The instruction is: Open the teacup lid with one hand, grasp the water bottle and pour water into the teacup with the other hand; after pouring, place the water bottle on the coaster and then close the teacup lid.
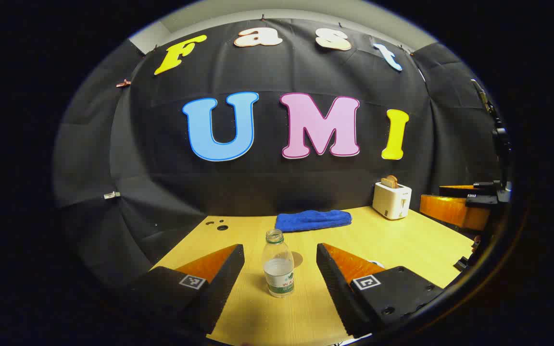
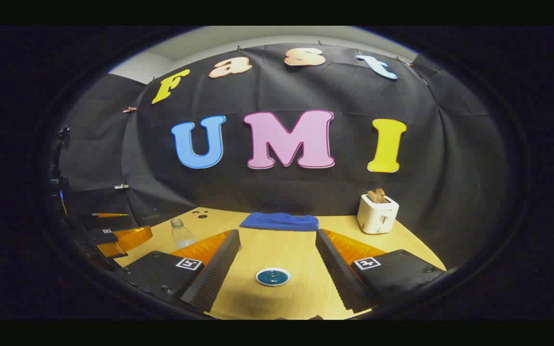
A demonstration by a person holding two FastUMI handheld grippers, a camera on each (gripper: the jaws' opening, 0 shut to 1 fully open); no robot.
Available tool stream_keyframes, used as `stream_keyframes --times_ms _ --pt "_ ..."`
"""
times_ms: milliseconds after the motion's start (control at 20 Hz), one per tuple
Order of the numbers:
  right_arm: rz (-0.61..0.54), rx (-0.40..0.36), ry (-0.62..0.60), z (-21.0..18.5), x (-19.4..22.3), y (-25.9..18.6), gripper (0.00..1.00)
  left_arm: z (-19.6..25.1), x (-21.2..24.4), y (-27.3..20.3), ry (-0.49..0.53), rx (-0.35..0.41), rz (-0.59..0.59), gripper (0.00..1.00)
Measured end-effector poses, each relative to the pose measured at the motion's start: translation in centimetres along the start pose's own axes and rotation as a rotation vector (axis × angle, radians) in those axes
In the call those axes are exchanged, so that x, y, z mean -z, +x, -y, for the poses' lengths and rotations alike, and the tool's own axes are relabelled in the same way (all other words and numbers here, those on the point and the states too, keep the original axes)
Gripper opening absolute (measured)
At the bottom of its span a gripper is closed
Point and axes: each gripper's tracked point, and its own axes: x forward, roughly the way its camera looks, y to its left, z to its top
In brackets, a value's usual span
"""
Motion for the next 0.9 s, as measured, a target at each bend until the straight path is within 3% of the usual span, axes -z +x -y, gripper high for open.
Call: stream_keyframes --times_ms 450,900 --pt "-0.021 -0.053 0.002 -1.5 1.2 1.5 0.98 0.3 1.2 1.0 0.012 0.005 -0.015 0.95" --pt "-0.073 -0.05 -0.038 -1.9 4.8 3.7 0.98 -0.2 2.3 2.5 0.023 0.029 -0.033 0.95"
